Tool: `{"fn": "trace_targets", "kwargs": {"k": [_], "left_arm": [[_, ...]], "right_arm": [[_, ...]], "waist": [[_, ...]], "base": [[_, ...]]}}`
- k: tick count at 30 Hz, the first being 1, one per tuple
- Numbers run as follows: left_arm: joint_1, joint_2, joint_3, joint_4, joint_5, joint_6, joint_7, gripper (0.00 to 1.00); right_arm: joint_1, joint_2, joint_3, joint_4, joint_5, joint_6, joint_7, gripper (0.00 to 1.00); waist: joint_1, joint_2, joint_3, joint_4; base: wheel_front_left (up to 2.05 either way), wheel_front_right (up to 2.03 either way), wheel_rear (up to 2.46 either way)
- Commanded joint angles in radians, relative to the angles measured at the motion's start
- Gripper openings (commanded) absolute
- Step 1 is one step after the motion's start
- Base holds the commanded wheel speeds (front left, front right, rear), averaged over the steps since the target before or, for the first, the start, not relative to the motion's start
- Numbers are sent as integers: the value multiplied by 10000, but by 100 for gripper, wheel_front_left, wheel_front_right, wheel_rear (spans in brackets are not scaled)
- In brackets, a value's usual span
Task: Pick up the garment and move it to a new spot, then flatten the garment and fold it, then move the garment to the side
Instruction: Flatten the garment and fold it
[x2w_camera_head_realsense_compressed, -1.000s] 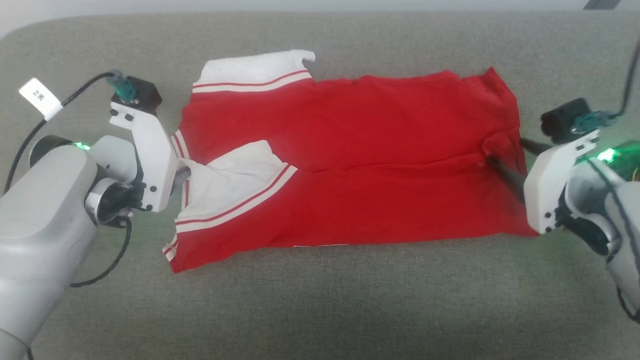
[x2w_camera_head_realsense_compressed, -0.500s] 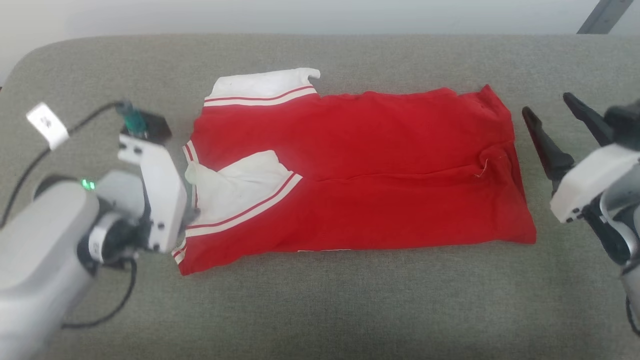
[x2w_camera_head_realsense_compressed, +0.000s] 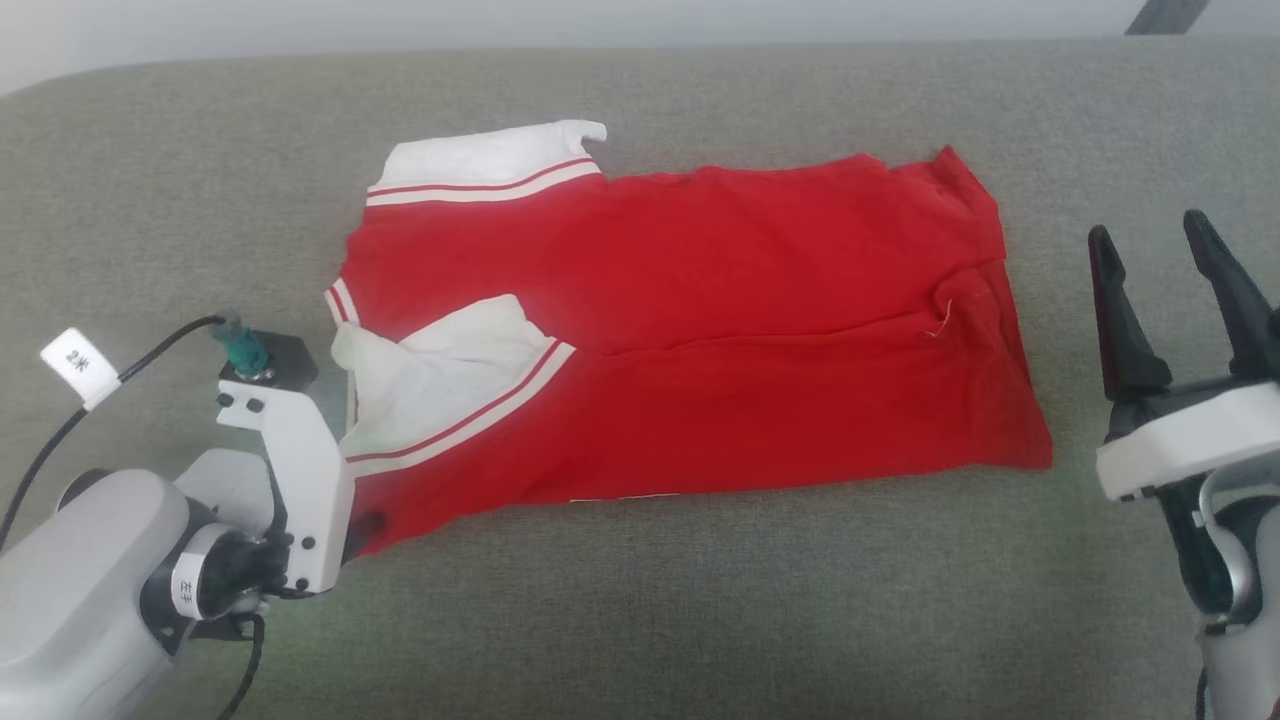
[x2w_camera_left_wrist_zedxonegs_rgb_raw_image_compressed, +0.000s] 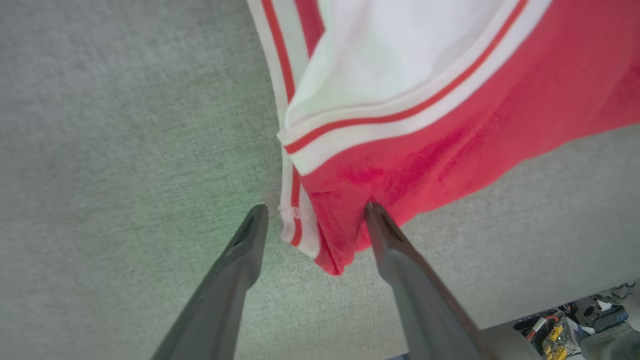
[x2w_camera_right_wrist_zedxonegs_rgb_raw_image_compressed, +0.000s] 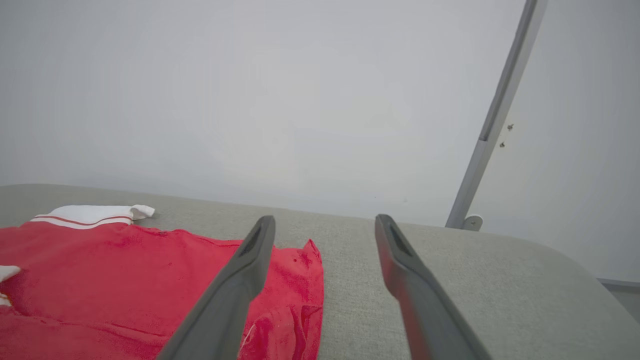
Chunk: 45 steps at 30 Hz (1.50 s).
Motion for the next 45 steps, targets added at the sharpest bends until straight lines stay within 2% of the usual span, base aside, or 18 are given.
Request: {"fn": "trace_targets", "kwargs": {"k": [1,10,11,12,13,19,26,31,40,41,42,43,45], "left_arm": [[119,-50,26,69,-23,-41,-65,100],[250,-623,-226,1530,-33,-443,-479,100],[272,-707,-253,1659,-88,-502,-444,58],[286,-792,-285,1739,-130,-581,-432,23],[290,-879,-295,1815,-201,-650,-437,0],[266,-1083,-461,1984,-142,-979,-496,0],[180,-1398,-613,2050,-62,-1189,-612,0],[118,-1592,-716,2100,-17,-1274,-658,0],[30,-1804,-826,2199,22,-1429,-739,0],[40,-1814,-830,2216,5,-1423,-741,0],[40,-1814,-830,2216,5,-1423,-741,0],[52,-1823,-836,2232,-10,-1446,-742,0],[77,-1821,-842,2267,-19,-1460,-741,0]], "right_arm": [[121,58,-33,-56,-72,-18,52,100],[933,370,-162,-635,-102,-17,426,100],[1042,380,-150,-678,-103,-18,559,100],[1136,397,-96,-732,0,-18,725,100],[1228,401,-72,-778,87,-18,940,100],[1554,68,303,-674,1168,-15,2839,100],[1424,-336,555,-194,1636,-17,4834,100],[1165,-550,557,264,1630,-15,5969,100],[519,-688,962,1299,1772,-11,7348,100],[473,-723,1066,1404,1767,-11,7536,44],[473,-723,1066,1404,1767,-11,7536,44],[457,-757,1144,1499,1782,-11,7718,0],[467,-851,1339,1656,1812,-11,8135,0]], "waist": [[0,-1,53,-51],[0,-1,329,-257],[0,-1,344,-265],[0,-1,360,-266],[0,-1,374,-262],[0,-1,382,-158],[0,-1,341,98],[0,-1,346,313],[0,-1,325,619],[0,-1,312,644],[0,-1,312,644],[0,-1,297,669],[0,-1,257,710]], "base": [[0,0,0],[0,0,0],[0,0,0],[0,0,0],[0,0,0],[0,0,0],[0,0,0],[0,0,0],[0,0,0],[0,0,0],[0,0,0],[0,0,0],[0,0,0]]}}
